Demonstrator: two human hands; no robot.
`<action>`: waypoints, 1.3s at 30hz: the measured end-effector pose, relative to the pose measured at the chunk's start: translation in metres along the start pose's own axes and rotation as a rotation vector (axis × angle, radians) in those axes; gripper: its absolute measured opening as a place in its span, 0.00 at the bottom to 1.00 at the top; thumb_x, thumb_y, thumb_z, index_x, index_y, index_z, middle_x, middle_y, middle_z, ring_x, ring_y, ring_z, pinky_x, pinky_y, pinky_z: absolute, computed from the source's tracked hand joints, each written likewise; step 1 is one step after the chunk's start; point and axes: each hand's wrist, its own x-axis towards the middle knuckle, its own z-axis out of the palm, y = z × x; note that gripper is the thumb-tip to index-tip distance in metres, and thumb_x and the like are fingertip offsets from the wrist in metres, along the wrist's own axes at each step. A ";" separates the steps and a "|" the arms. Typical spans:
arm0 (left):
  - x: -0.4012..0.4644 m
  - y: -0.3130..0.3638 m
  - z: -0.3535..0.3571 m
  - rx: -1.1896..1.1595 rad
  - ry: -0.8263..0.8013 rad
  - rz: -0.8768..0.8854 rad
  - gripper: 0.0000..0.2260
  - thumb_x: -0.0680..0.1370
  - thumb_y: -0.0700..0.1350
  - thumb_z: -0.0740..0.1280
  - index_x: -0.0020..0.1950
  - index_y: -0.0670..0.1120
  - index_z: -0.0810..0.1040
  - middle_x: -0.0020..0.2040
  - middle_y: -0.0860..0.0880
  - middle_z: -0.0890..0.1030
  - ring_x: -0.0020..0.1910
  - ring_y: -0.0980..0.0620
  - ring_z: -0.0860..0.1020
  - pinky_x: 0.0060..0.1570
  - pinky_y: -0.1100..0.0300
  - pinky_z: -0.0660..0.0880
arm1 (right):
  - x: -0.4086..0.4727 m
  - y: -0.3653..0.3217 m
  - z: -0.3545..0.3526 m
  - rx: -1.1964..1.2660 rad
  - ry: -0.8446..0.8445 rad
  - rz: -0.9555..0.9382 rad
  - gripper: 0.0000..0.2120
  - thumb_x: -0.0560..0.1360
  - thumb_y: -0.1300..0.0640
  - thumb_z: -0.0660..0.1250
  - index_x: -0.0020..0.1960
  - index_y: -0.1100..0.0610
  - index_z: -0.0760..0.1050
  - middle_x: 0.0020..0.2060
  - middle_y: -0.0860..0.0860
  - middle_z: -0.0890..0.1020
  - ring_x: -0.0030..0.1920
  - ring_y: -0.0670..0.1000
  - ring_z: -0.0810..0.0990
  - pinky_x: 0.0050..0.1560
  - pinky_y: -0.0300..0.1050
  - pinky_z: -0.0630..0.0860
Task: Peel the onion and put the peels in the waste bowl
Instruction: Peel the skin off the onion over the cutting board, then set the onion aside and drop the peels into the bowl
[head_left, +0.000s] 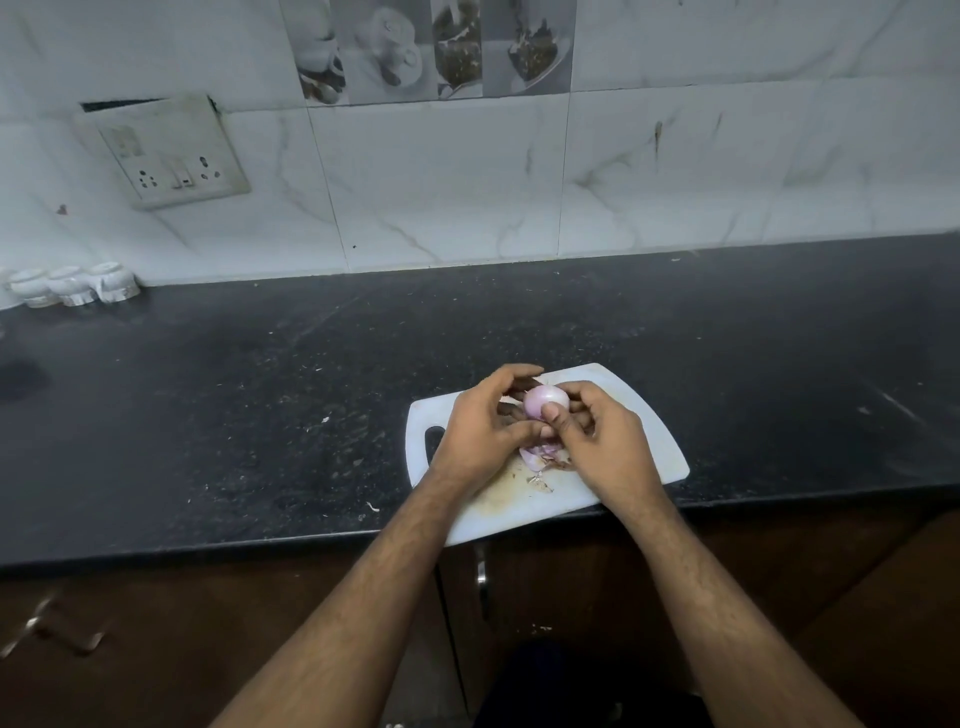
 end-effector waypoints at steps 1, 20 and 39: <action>0.001 -0.001 0.000 -0.033 0.015 0.008 0.23 0.72 0.33 0.81 0.65 0.46 0.84 0.58 0.49 0.85 0.52 0.58 0.84 0.53 0.63 0.81 | -0.001 0.000 -0.001 0.004 0.006 -0.014 0.12 0.81 0.49 0.69 0.63 0.49 0.80 0.46 0.41 0.85 0.44 0.35 0.82 0.46 0.31 0.79; 0.002 -0.004 0.001 -0.069 -0.024 0.016 0.15 0.79 0.43 0.77 0.65 0.53 0.84 0.58 0.54 0.88 0.58 0.54 0.85 0.59 0.57 0.82 | -0.001 0.005 -0.004 0.182 0.033 -0.045 0.21 0.78 0.59 0.74 0.68 0.45 0.76 0.61 0.44 0.83 0.58 0.43 0.83 0.59 0.51 0.82; 0.005 0.015 0.001 0.375 -0.184 -0.165 0.35 0.86 0.61 0.61 0.88 0.52 0.51 0.88 0.52 0.52 0.87 0.53 0.48 0.83 0.51 0.50 | 0.019 0.016 -0.040 0.046 0.265 0.107 0.23 0.77 0.57 0.75 0.71 0.52 0.74 0.63 0.47 0.81 0.60 0.46 0.81 0.61 0.45 0.80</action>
